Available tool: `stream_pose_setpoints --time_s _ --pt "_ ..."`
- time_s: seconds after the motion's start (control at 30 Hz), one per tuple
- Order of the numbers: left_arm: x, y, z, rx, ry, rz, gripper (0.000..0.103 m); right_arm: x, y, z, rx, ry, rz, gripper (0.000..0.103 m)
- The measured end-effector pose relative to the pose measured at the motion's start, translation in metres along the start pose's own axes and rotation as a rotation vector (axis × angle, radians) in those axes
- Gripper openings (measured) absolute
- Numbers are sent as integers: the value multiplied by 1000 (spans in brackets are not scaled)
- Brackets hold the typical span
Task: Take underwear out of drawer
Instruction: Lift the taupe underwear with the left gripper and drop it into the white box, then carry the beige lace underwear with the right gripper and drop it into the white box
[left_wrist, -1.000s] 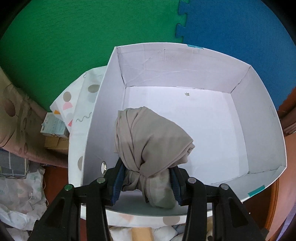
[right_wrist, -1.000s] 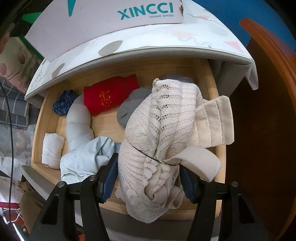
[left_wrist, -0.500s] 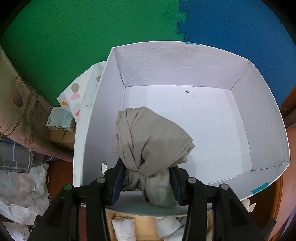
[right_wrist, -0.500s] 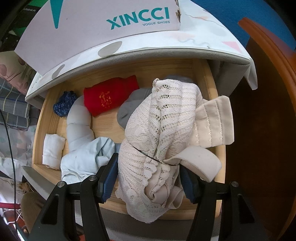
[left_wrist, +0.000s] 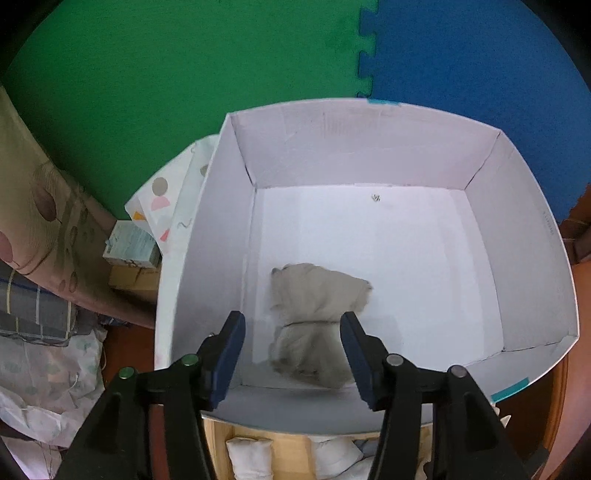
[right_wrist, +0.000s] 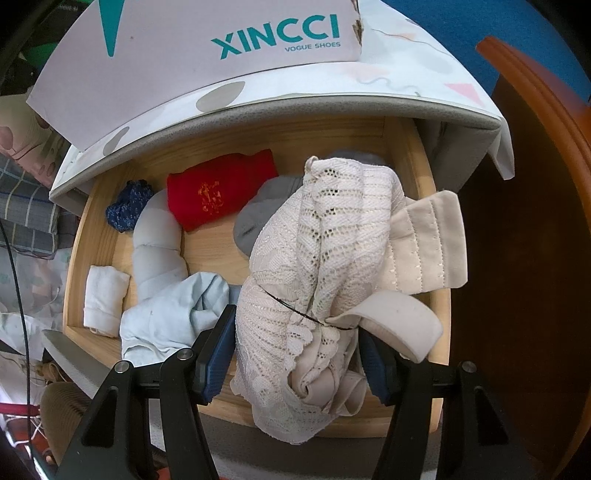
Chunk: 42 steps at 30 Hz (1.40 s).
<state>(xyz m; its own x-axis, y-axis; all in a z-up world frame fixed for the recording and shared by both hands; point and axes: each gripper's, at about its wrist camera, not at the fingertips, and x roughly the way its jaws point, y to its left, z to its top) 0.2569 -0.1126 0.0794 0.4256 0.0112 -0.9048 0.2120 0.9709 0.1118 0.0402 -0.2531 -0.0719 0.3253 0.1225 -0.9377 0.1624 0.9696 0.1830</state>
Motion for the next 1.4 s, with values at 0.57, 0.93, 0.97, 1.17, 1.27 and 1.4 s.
stream_pose_setpoints --time_s 0.57,0.93,0.97,1.17,1.27,1.4 --pt "-76 40 -43 27 -143 44 55 -1 6 -2 -24 -11 -32 58" --pt "-67 91 -141 -82 -168 102 55 -9 9 -1 -33 -42 -32 58" --pt "-60 92 -150 -93 -158 104 55 -11 7 1 -25 -44 -23 58" --pt "-27 85 -191 -109 -135 139 55 -40 -1 17 -15 -77 -29 58" --pt "-13 78 -209 -113 -123 141 55 -68 -2 31 -40 -117 -55 58" --pt "3 73 -224 -127 -104 132 55 -113 -2 56 -74 -179 -67 58"
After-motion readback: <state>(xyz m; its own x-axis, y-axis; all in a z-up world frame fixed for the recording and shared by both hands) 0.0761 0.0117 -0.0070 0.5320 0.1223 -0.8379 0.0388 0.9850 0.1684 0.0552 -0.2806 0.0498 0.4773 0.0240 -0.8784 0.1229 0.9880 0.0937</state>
